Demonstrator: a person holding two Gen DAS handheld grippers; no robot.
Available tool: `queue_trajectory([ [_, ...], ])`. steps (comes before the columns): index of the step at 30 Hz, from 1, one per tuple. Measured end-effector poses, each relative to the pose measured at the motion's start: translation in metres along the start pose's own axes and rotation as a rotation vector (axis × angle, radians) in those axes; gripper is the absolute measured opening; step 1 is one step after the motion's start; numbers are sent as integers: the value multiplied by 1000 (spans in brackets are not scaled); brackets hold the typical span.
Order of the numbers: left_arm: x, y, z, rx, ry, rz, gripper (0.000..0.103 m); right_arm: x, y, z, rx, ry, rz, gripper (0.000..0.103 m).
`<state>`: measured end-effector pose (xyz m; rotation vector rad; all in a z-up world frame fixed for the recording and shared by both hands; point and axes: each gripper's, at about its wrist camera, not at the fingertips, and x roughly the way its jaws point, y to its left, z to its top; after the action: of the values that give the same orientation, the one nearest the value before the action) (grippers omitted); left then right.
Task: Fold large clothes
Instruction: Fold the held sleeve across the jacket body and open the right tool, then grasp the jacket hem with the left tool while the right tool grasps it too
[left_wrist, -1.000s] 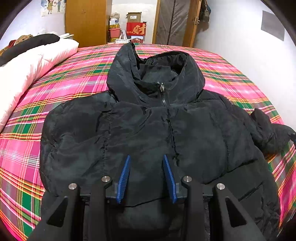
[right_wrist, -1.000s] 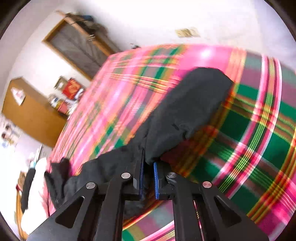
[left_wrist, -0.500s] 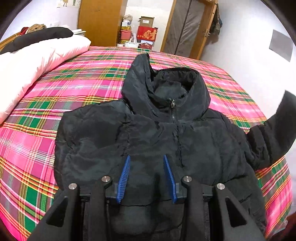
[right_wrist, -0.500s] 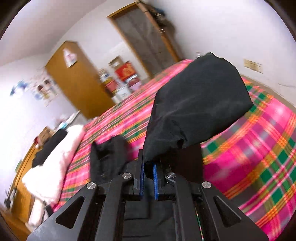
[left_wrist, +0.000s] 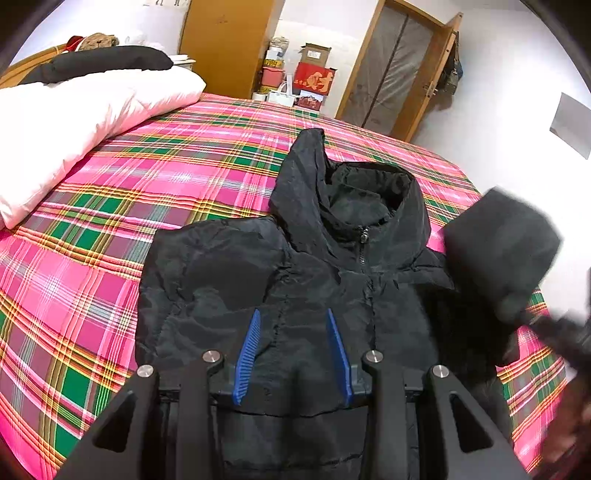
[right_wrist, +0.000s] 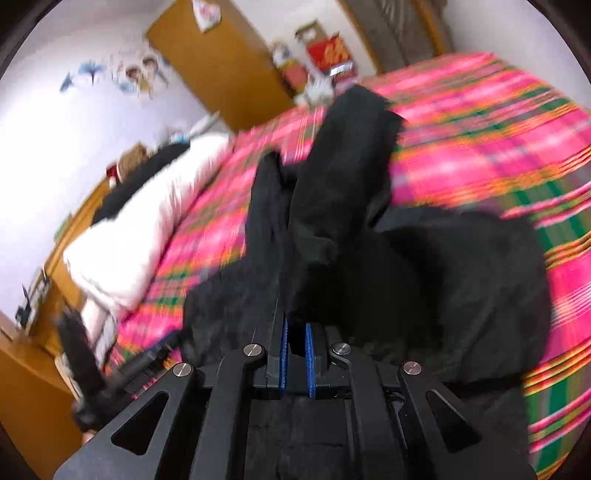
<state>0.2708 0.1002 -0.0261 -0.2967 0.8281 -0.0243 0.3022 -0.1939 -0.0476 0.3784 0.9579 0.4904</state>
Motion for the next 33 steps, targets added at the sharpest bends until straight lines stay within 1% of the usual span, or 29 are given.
queue_trajectory([
  [2,0,1,1,-7,1,-4,38,29,1,-13,-9,56,-8,7],
  [5,0,1,2,-6,0,-7,38,57,-2,-24,-10,113,4,8],
  [8,0,1,3,-9,-5,-13,38,69,-3,-30,-4,129,11,13],
  [9,-1,1,3,-12,-9,-16,38,67,-3,-30,-2,125,23,15],
  [11,-1,2,4,-20,-14,-23,38,60,0,-29,4,117,65,30],
  [12,-1,2,4,-26,-14,-25,38,52,-2,-29,0,111,76,34],
  [13,-2,3,4,-33,-15,-32,40,45,1,-28,-13,103,88,40],
  [14,-2,4,5,-44,-16,-40,40,39,5,-27,-32,95,99,42],
  [18,-6,10,7,-81,-26,-64,40,20,15,-29,-98,71,108,42],
  [19,-6,12,7,-87,-27,-67,43,13,15,-30,-108,56,102,42],
  [22,-3,16,7,-117,-14,-97,50,-5,1,-32,-98,16,53,42],
  [24,9,14,4,-123,37,-132,52,-18,-19,-31,-61,-14,-3,42],
  [27,31,7,-3,-123,128,-147,52,-36,-59,-29,8,-49,-76,42],
  [29,43,1,-8,-113,174,-151,52,-48,-87,-27,44,-75,-139,42],
  [33,62,-8,-18,-84,227,-148,50,-63,-123,-24,100,-110,-215,42],
])
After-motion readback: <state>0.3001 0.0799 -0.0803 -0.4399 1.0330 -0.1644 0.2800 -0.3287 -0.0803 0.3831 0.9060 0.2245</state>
